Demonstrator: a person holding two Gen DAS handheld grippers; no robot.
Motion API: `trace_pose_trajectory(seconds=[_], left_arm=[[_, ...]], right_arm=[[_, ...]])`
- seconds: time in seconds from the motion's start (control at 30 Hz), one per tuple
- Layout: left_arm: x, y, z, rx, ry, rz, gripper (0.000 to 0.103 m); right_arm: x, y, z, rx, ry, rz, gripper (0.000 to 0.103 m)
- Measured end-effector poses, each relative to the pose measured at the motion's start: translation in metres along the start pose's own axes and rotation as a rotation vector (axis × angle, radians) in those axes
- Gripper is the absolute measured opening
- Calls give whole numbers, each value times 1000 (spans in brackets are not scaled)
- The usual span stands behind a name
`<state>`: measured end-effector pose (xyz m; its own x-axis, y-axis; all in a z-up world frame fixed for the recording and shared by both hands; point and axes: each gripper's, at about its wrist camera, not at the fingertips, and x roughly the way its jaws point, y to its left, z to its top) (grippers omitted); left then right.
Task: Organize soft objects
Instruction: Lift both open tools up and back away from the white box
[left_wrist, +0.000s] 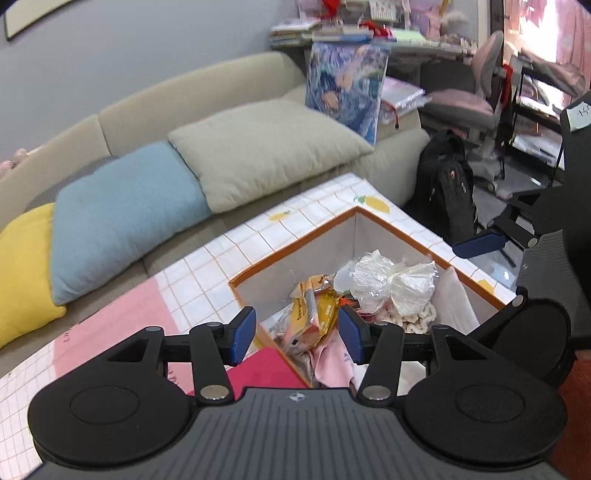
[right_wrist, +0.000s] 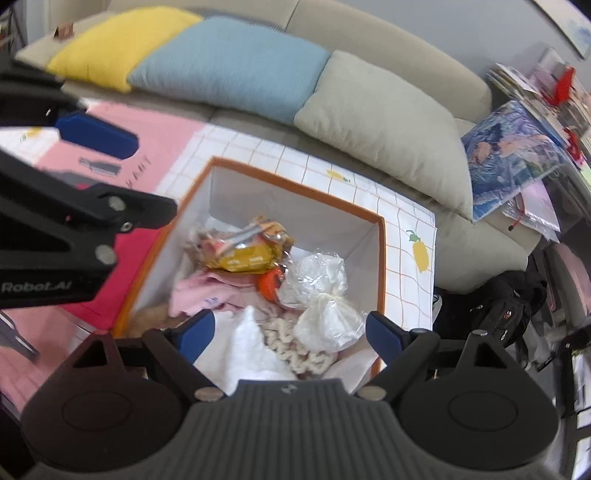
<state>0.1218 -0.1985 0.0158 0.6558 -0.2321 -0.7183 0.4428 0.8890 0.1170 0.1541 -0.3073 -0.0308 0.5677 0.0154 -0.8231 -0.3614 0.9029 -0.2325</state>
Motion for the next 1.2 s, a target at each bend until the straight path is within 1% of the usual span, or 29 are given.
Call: trace_pose_trajectory(seconds=[0.17, 0.37, 0.43, 0.53, 0.63, 0.8, 0.9, 0.97, 1.07, 1.2], left_arm=[[-34, 9, -18, -32, -58, 0, 60], [-61, 20, -50, -48, -87, 47, 60], [-69, 24, -60, -51, -93, 68, 60], [-80, 27, -72, -28, -113, 123, 60], [-91, 33, -83, -30, -124, 145, 60], [-103, 43, -99, -92, -123, 177, 62], [-107, 45, -108, -105, -127, 196, 63], [-106, 47, -114, -132, -110, 211, 64], [-99, 50, -122, -169, -73, 210, 66], [-93, 54, -140, -223, -26, 228, 66]], right_arm=[[-28, 17, -11, 100, -46, 13, 87], [-52, 42, -26, 191, -100, -5, 87], [-59, 52, -31, 210, -119, -25, 87], [-69, 66, -42, 231, -142, -54, 87], [-78, 82, -52, 259, -151, -80, 87], [-90, 104, -65, 358, -167, -106, 90], [-95, 115, -71, 399, -191, -133, 90], [-96, 123, -74, 399, -204, -154, 91], [-95, 133, -79, 373, -217, -171, 91], [-88, 140, -80, 360, -190, -157, 92]])
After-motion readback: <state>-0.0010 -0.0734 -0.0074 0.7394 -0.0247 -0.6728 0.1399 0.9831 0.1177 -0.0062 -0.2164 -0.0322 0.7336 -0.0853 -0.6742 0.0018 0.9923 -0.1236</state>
